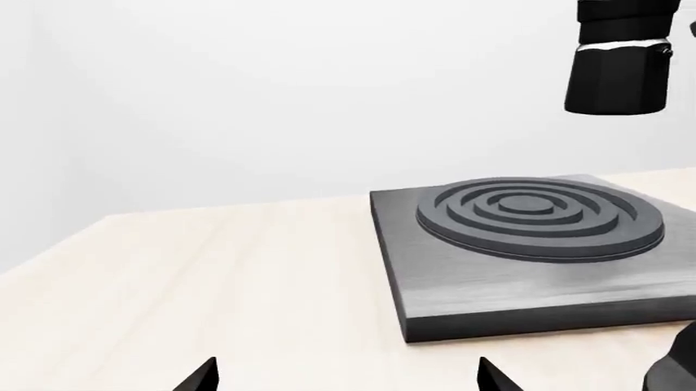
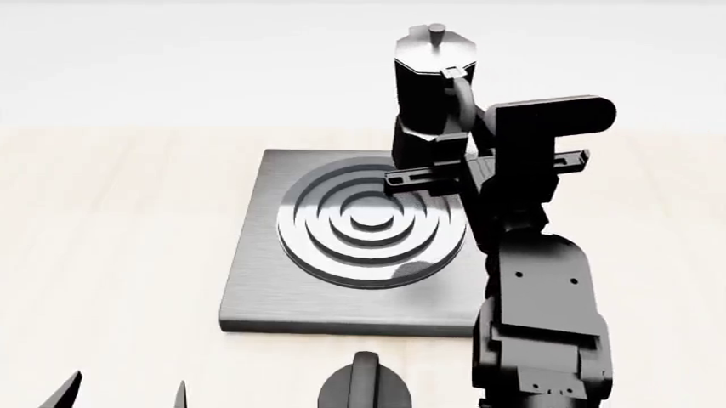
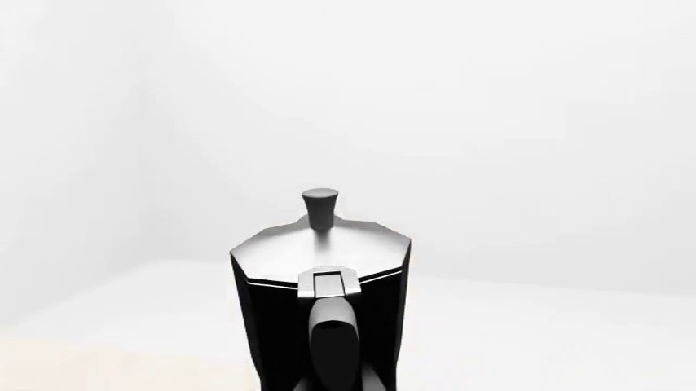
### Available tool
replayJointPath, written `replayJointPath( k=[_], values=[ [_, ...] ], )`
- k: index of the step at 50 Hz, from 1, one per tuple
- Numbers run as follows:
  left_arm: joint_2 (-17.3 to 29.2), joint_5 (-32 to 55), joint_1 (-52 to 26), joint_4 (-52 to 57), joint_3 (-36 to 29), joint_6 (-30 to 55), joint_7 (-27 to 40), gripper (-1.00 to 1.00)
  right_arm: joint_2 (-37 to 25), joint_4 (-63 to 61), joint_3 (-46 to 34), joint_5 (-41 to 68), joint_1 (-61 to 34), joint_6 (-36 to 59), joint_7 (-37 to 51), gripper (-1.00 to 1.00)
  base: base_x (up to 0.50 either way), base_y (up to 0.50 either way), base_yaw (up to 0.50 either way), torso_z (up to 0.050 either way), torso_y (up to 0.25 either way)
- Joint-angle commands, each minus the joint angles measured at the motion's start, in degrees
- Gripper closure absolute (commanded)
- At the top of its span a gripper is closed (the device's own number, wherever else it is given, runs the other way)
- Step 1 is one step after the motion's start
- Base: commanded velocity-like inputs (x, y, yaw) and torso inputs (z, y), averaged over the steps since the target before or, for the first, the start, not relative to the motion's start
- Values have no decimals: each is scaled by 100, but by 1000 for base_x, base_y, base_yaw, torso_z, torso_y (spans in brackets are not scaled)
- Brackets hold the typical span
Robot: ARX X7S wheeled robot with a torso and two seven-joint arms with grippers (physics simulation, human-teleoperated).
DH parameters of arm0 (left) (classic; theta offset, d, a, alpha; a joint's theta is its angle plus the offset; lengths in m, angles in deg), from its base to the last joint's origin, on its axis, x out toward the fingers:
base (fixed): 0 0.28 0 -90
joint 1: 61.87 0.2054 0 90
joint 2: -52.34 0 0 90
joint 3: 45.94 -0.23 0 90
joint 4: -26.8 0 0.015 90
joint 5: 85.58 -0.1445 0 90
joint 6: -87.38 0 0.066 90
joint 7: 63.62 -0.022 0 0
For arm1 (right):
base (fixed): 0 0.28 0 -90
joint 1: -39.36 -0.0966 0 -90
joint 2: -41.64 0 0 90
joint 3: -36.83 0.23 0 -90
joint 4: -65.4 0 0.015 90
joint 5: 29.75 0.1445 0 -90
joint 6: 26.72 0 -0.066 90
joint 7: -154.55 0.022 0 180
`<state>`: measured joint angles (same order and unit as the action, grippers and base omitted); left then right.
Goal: Put the moka pot on the stove.
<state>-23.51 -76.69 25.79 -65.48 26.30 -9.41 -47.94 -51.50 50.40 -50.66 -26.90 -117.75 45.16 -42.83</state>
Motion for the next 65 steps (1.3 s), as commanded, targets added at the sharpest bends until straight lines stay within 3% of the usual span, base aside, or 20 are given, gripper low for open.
replayJointPath(
  k=[1, 40, 65],
  values=[
    [-18, 23, -5, -82, 10, -228, -36, -100, 162, -3, 297, -102, -82, -20, -96, 100, 0, 0, 0, 0, 0],
    [36, 87, -26, -101, -67, -283, 42, -100, 307, -2, -229, 412, 88, 112, -28, 100, 0, 0, 0, 0, 1],
    [75, 126, -39, -107, -122, -299, 78, -100, 307, -2, 119, 191, 296, 194, -32, 100, 0, 0, 0, 0, 1]
  ],
)
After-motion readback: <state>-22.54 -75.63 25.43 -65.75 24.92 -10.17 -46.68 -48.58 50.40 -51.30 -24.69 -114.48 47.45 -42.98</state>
